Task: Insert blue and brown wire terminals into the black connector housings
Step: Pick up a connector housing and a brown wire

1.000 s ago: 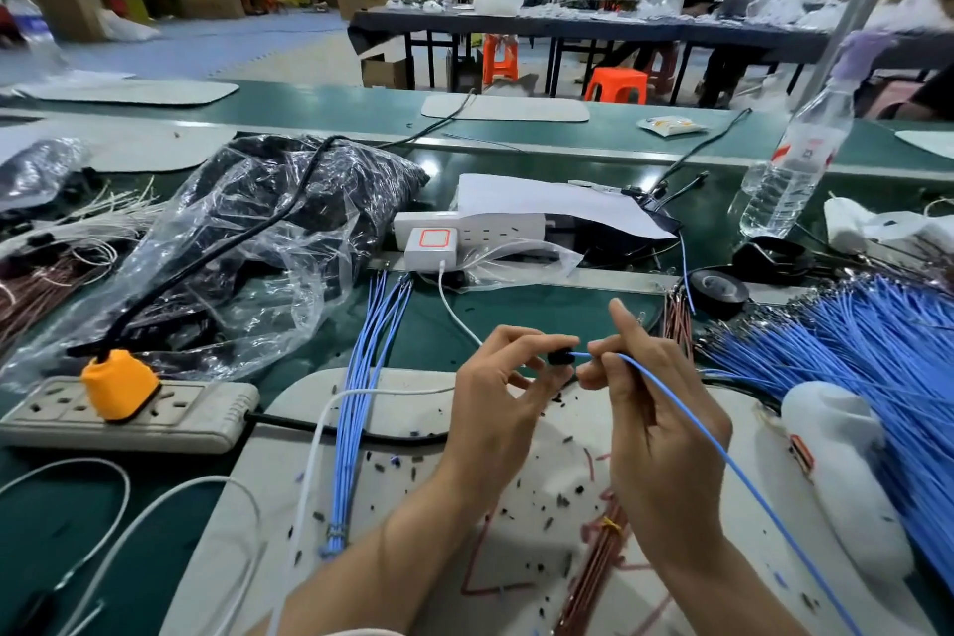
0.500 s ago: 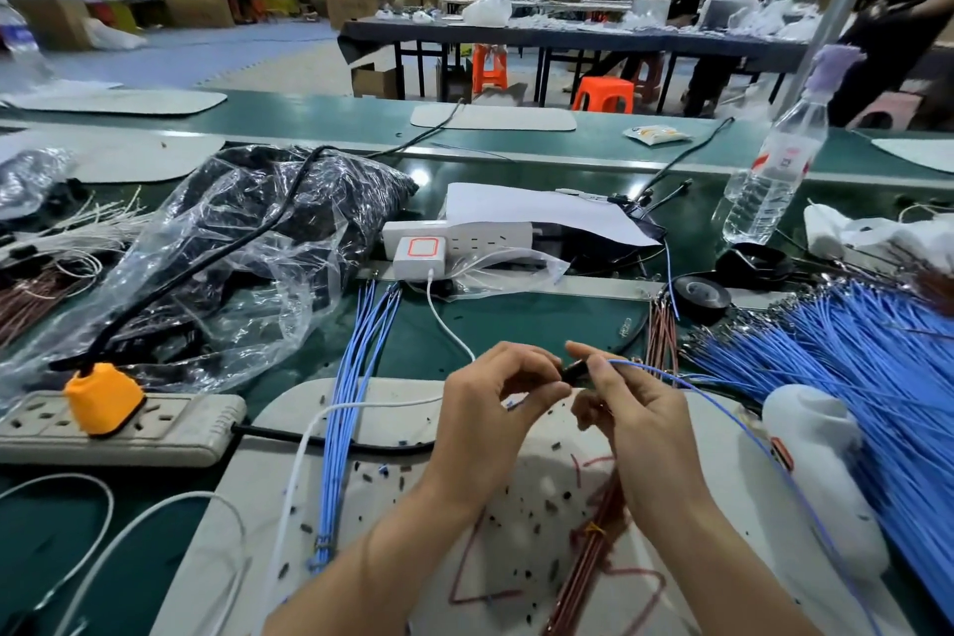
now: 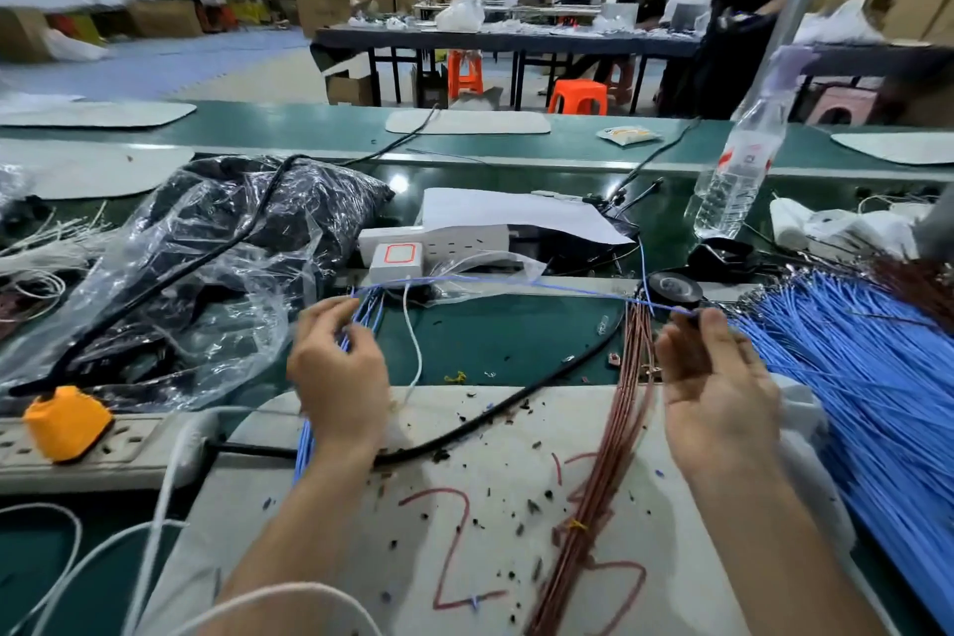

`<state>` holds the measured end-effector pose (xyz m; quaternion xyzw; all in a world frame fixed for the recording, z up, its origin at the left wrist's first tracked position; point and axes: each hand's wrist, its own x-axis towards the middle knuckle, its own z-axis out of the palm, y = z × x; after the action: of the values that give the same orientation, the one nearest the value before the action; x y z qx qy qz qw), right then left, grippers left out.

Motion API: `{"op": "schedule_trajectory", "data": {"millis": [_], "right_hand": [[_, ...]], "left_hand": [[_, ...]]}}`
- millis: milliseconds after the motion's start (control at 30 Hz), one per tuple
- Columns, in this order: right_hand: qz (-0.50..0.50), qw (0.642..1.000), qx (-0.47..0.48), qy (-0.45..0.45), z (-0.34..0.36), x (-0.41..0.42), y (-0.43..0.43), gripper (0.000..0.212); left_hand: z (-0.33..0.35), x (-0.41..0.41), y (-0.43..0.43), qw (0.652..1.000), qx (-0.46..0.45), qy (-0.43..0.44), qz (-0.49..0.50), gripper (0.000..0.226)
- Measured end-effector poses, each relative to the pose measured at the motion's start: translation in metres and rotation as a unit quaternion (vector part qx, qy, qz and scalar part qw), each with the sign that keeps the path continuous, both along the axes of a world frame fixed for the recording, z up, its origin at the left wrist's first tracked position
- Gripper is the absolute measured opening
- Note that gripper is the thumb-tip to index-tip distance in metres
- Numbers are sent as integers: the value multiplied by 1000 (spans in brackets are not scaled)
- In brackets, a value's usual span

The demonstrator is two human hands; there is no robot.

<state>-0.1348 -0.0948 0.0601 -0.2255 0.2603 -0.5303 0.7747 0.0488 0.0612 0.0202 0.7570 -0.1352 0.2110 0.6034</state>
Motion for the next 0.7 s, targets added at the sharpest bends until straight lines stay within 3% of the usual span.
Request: {"op": "schedule_trajectory", "data": {"millis": [67, 100, 200, 267, 300, 400, 467, 567, 700], "right_hand": [[-40, 999, -3, 9, -2, -1, -3, 10], [-56, 998, -20, 29, -4, 0, -2, 10], [-98, 970, -161, 157, -16, 8, 12, 12], [-82, 923, -302, 225, -24, 11, 26, 11], [-72, 894, -367, 245, -27, 12, 32, 10], [-86, 779, -546, 294, -35, 15, 46, 9], [-103, 724, -606, 314, -38, 17, 50, 14], [-108, 716, -610, 322, -40, 19, 52, 19], [-69, 774, -557, 292, -43, 20, 56, 17]], "left_hand": [[-4, 7, 2, 996, -13, 91, 23, 25], [-4, 5, 0, 995, 6, 95, 31, 24], [1, -17, -9, 994, 84, -56, 34, 28], [2, -39, -15, 975, 94, -183, -90, 31], [1, -51, -18, 957, 92, -200, -190, 38], [-2, -78, -24, 899, 94, -130, -408, 59], [-9, -79, -27, 891, 88, -116, -430, 47], [-10, -69, -26, 905, 73, -122, -400, 17], [-12, -67, -25, 906, 55, -81, -412, 8]]}}
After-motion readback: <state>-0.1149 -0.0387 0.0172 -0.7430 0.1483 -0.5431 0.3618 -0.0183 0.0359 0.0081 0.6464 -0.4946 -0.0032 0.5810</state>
